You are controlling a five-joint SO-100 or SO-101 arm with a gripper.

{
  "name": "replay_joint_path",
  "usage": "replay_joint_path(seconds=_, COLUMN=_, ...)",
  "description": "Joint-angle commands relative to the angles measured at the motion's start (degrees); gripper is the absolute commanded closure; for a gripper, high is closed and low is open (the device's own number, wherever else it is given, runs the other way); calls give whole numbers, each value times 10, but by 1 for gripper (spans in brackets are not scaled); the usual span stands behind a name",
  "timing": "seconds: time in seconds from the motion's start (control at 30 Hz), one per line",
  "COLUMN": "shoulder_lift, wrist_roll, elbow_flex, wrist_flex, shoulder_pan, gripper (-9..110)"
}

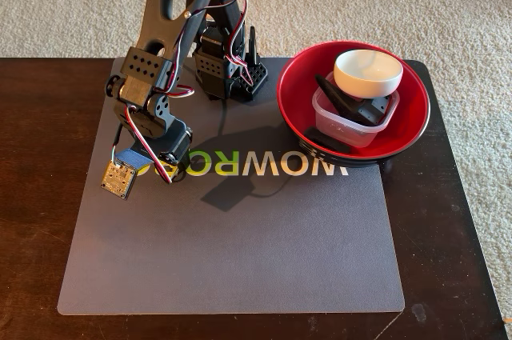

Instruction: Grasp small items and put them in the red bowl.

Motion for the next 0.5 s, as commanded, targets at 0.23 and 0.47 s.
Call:
replay_joint_path(seconds=0.23, shoulder_lift=316, wrist_roll=-150, elbow_flex=-21, wrist_flex=131, shoulder_pan=-186, gripper=101)
replay_joint_path(seconds=0.47, shoulder_lift=406, wrist_roll=-266, elbow_flex=-29, wrist_flex=158, shoulder_pan=-466, gripper=101)
